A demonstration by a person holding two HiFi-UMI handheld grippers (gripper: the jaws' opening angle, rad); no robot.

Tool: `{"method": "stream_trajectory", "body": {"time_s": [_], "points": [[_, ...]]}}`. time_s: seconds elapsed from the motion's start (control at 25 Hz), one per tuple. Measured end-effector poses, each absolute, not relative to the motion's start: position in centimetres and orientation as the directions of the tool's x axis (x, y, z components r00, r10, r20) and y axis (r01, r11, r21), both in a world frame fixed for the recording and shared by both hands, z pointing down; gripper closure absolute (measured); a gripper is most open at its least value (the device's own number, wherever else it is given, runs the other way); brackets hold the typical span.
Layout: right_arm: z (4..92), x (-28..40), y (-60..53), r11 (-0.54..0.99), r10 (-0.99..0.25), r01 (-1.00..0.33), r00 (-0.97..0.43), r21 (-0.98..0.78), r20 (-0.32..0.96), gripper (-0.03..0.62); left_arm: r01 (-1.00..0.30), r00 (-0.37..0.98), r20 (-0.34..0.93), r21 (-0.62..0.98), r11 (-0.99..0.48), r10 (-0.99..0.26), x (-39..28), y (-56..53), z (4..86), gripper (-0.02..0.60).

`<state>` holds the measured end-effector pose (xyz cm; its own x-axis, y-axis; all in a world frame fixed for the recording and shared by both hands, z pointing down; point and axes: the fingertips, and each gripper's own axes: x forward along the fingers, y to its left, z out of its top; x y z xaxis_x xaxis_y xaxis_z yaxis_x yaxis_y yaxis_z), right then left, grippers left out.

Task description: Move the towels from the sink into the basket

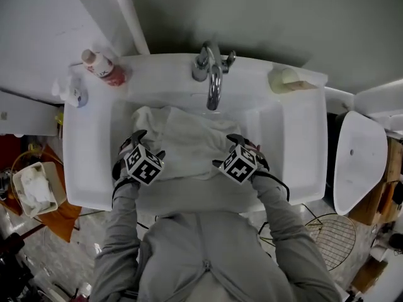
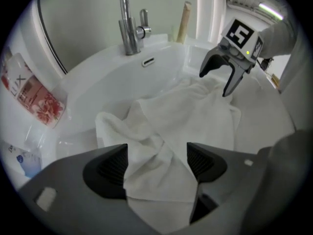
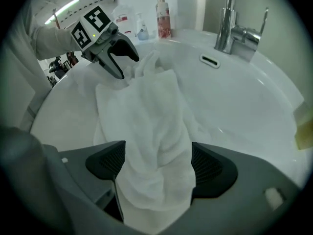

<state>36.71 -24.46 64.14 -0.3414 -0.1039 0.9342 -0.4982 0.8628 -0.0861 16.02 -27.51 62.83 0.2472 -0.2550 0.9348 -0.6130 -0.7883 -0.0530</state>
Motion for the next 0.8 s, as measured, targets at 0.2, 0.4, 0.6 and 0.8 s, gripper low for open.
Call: {"method": "stream_trajectory", "body": {"time_s": [0.2, 0.4, 0.6, 0.8], "points": [[66.5, 37.2, -24.3, 0.861, -0.078, -0.501, -0.299, -0.087, 0.951, 0.192, -0.585, 0.194, 0.964, -0.036, -0.810, -0.183, 15.3, -27.4, 66.5, 0.172], [68.1, 37.1, -24.5, 0.854, -0.073, -0.512, -0.293, -0.092, 0.953, 0.194, -0.589, 0.190, 0.969, -0.017, -0.808, -0.158, 15.3, -27.9, 68.0, 0.164], [68.8, 36.7, -24.6, 0.856, -0.029, -0.497, -0.320, -0.142, 0.947, 0.192, -0.584, 0.203, 0.973, 0.026, -0.811, -0.114, 15.5, -27.9, 69.1, 0.163], [69.0, 36.8, -24.5, 0.859, -0.018, -0.489, -0.327, -0.153, 0.945, 0.194, -0.582, 0.223, 0.970, 0.051, -0.811, -0.099, 15.6, -27.9, 69.2, 0.163]]}}
